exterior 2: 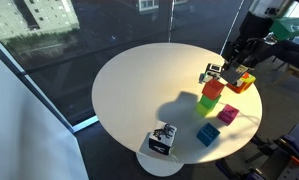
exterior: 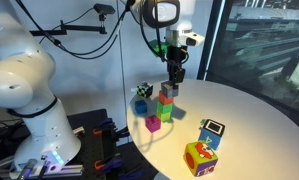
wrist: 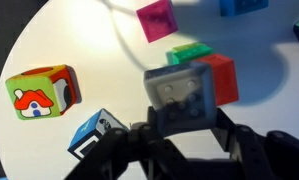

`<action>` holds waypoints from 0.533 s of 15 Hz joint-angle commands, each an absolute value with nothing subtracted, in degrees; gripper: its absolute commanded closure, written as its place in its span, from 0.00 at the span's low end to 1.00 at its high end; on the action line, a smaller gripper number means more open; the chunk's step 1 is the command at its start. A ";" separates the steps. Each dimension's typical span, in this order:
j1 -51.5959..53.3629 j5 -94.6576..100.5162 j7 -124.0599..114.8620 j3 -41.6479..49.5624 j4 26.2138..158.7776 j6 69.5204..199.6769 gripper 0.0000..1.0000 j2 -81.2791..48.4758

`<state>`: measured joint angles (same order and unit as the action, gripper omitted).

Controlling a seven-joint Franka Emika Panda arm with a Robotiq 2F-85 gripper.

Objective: Put the grey toy block on top on the stacked toy blocks

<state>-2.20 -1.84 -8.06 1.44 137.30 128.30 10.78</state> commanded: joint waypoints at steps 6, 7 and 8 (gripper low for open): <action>-0.54 -4.43 -12.42 -0.63 132.68 123.67 0.69 9.54; -0.39 -4.49 -12.82 -0.84 132.30 123.58 0.69 9.15; -0.26 -4.53 -13.10 -1.03 132.01 123.61 0.69 8.76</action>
